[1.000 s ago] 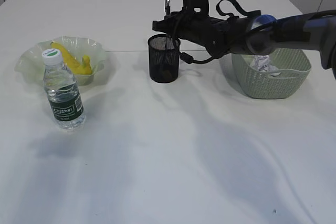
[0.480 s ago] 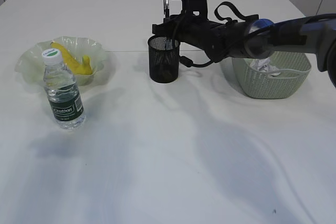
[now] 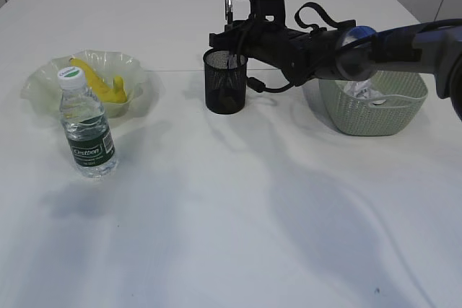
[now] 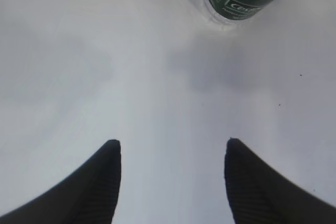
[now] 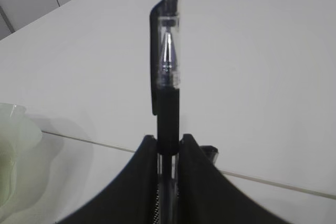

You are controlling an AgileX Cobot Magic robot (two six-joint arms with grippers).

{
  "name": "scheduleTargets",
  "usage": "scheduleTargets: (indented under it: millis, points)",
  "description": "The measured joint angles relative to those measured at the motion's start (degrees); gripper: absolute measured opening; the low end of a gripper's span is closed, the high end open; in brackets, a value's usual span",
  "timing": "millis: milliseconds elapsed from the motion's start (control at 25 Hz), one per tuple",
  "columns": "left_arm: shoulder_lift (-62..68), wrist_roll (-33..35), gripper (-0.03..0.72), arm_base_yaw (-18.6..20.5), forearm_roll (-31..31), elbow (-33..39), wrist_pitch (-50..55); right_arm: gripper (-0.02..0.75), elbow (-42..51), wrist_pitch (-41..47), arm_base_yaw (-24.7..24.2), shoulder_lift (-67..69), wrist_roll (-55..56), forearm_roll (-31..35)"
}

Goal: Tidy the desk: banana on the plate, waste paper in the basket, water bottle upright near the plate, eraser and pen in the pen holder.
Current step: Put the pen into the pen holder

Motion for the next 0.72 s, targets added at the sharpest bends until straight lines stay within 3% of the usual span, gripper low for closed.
scheduleTargets:
  millis: [720]
  points:
    - [0.0, 0.0, 0.433, 0.0, 0.0, 0.0, 0.3, 0.137, 0.0, -0.1, 0.0, 0.0, 0.0, -1.5]
